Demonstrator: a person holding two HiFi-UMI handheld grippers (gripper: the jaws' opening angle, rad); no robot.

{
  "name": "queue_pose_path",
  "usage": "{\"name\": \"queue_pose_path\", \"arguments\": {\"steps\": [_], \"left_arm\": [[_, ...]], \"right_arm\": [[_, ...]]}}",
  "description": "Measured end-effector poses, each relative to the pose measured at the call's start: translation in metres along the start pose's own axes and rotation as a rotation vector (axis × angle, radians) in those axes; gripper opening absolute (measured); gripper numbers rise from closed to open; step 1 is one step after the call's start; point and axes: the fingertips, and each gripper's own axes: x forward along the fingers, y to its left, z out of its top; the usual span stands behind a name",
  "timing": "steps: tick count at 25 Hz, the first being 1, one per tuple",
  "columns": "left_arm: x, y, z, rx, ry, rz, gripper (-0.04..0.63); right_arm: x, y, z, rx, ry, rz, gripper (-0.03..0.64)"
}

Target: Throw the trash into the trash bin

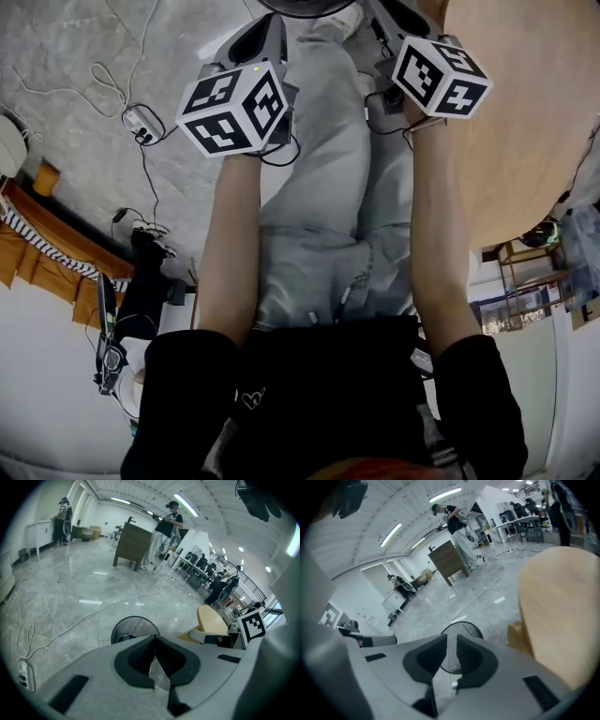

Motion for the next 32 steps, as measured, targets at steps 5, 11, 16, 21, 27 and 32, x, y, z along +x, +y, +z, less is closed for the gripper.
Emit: {"name": "queue_pose_path", "arguments": {"steps": [5, 11, 16, 21, 27, 32], "left_arm": [[-0.012, -0.056, 0.042, 0.108, 0.036, -0.094, 0.006], [-0.009, -0.184, 0.082, 0.275, 0.074, -0.242, 0.006], [-0.037, -0.309, 0.086, 0.353, 0.086, -0.407, 0.006], [-0.074, -0.417, 0.067, 0.469, 0.110, -0.557, 0.006], [-0.144, -0.505, 0.053, 0.441, 0.100, -0.682, 0.006], [-0.214, -0.563, 0.053, 0.544, 0.048, -0.770, 0.006]], "right_arm": [[-0.060, -0.011, 0.027, 0.122, -0.092, -0.108, 0.041], [-0.191, -0.053, 0.080, 0.347, -0.350, -0.256, 0.023], [-0.315, -0.061, 0.111, 0.469, -0.614, -0.337, 0.018], [-0.422, -0.056, 0.123, 0.472, -0.794, -0.449, 0.015], [-0.537, -0.038, 0.108, 0.569, -1.001, -0.558, 0.014], [-0.628, -0.011, 0.100, 0.528, -1.059, -0.665, 0.012]]}}
